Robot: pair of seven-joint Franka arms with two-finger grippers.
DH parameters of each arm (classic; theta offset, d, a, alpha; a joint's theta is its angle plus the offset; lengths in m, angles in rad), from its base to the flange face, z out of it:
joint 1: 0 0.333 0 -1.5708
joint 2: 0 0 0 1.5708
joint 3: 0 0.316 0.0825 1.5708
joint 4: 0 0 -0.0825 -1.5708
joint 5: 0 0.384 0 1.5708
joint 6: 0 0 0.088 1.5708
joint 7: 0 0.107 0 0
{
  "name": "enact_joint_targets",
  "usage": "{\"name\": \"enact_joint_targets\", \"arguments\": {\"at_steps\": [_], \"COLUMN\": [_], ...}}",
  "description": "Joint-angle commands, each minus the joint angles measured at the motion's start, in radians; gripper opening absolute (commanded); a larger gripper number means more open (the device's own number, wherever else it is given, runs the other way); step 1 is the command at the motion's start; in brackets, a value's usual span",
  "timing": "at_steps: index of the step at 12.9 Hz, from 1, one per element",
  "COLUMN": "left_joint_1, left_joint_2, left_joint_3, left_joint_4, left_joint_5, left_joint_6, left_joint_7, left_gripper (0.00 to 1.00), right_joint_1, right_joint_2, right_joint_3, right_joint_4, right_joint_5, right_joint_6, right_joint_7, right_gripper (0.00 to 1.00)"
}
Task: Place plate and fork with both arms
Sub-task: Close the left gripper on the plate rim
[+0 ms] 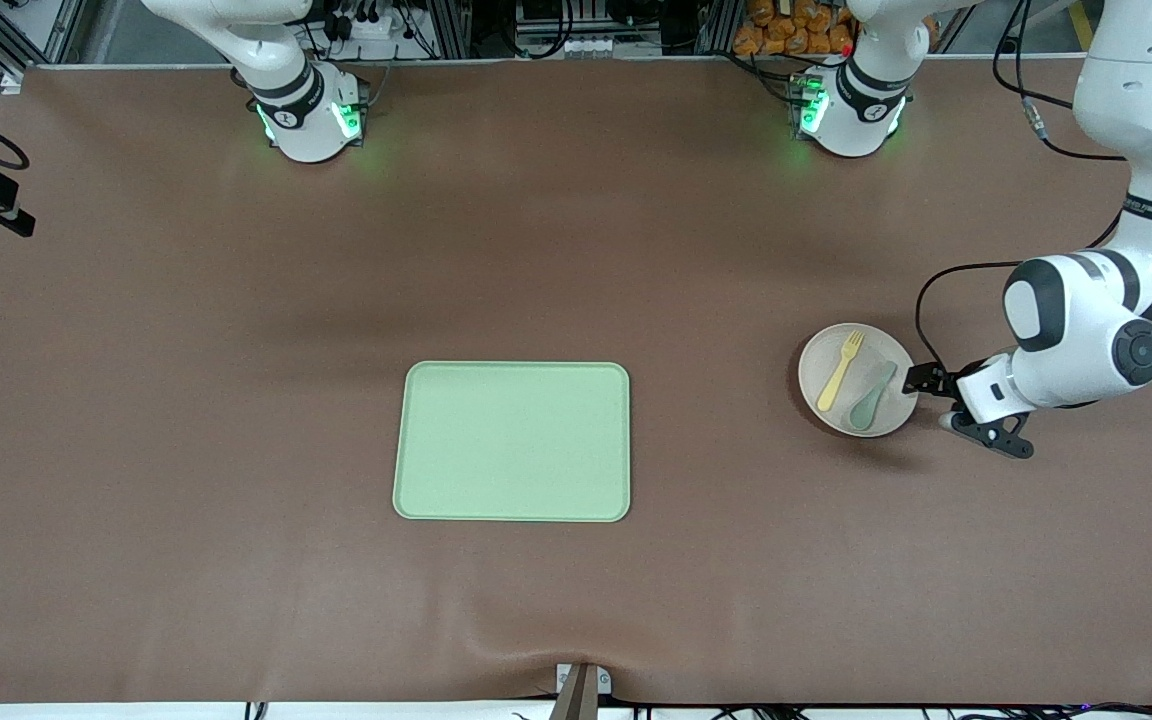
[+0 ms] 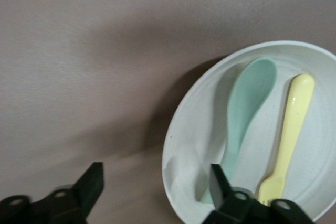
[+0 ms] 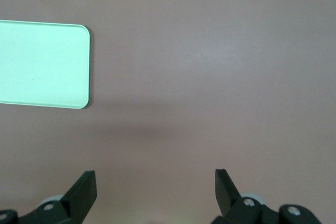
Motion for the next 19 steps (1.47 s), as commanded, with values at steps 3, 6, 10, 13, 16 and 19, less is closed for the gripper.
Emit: {"name": "enact_joint_targets", "arguments": {"at_steps": [3,6,10,13,16,19], "left_joint_1": [-0.010,-0.004,-0.004,-0.011,-0.012,-0.012], "left_joint_2": [0.023,0.026,0.035,0.035,0.035,0.043], "left_joint_3": [-0.008,-0.008,-0.008,-0.009,-0.009,-0.009], "left_joint_4": [0.011,0.017,0.019,0.019,0.026,0.028], "left_joint_5": [-0.030,-0.030,-0.030,-0.030,-0.030,-0.032], "left_joint_6": [0.003,0.003,0.003,0.003,0.003,0.002], "left_joint_7": [0.030,0.039,0.046,0.052,0.053,0.053], "left_gripper": [0.67,0.54,0.35,0.25,0.05,0.00], "right_joint_1": [0.002,0.002,0.000,0.002,0.002,0.002], "right_joint_2": [0.014,0.014,0.014,0.014,0.014,0.014], "right_joint_3": [-0.004,-0.004,-0.004,-0.004,-0.004,-0.004], "right_joint_4": [0.028,0.028,0.028,0.028,0.028,0.028], "right_joint_5": [0.011,0.013,0.013,0.013,0.013,0.013], "right_joint_6": [-0.011,-0.011,-0.011,-0.011,-0.011,-0.011], "right_joint_7": [-0.007,-0.007,-0.007,-0.007,-0.007,-0.007], "right_gripper": [1.00,1.00,1.00,1.00,1.00,1.00]}}
